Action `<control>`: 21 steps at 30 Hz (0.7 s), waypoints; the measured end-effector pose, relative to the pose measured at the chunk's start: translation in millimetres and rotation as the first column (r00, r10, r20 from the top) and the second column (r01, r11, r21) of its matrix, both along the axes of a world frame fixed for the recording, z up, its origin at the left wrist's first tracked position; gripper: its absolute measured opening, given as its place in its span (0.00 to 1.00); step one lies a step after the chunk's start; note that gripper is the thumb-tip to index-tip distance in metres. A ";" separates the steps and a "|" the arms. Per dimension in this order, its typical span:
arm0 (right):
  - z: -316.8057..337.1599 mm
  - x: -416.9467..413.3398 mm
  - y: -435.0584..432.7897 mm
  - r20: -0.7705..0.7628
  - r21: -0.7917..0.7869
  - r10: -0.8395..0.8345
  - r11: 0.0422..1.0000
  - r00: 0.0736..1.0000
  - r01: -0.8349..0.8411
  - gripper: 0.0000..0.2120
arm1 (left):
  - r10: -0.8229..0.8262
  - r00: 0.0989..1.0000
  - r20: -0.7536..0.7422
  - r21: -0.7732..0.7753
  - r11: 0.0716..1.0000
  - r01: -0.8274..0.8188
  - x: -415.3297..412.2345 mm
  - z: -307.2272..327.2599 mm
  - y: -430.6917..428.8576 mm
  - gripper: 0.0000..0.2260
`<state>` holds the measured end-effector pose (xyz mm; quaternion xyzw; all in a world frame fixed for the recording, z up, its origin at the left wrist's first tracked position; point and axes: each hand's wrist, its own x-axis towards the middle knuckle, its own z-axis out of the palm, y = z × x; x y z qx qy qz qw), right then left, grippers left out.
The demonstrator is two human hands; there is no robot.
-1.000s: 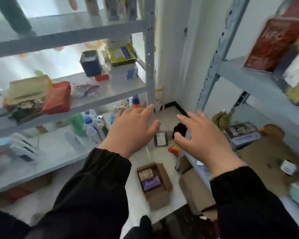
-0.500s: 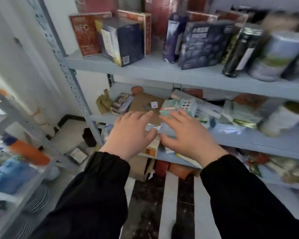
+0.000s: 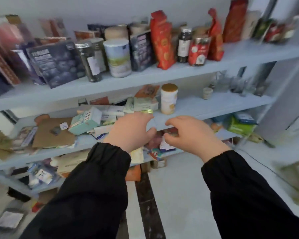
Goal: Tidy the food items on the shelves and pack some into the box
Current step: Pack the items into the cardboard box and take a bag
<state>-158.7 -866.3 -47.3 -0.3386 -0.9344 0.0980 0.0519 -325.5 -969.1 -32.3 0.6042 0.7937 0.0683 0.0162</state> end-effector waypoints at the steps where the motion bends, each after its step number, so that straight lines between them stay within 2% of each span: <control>1: 4.5 21.9 17.0 -0.020 0.009 -0.020 1.000 1.000 0.020 0.25 | -0.018 1.000 -0.007 0.008 1.000 0.018 20.1 5.1 20.0 0.24; 6: 22.0 115.9 97.4 -0.046 0.050 -0.089 0.995 0.995 0.091 0.24 | -0.088 0.996 -0.025 0.061 0.994 0.089 106.1 20.9 114.3 0.23; 10: 39.0 159.1 156.5 -0.048 0.067 -0.118 0.990 0.992 0.121 0.23 | -0.124 0.992 -0.010 0.029 0.992 0.124 147.6 37.0 172.6 0.24; 16: 61.3 166.1 248.0 -0.092 0.101 -0.090 0.990 0.992 0.099 0.23 | -0.093 0.993 -0.069 0.083 0.992 0.099 151.4 53.7 253.6 0.23; 21: 73.7 154.0 332.2 -0.029 0.131 -0.091 0.987 0.995 0.094 0.21 | -0.089 0.995 -0.036 0.146 0.985 0.094 138.8 55.3 339.2 0.17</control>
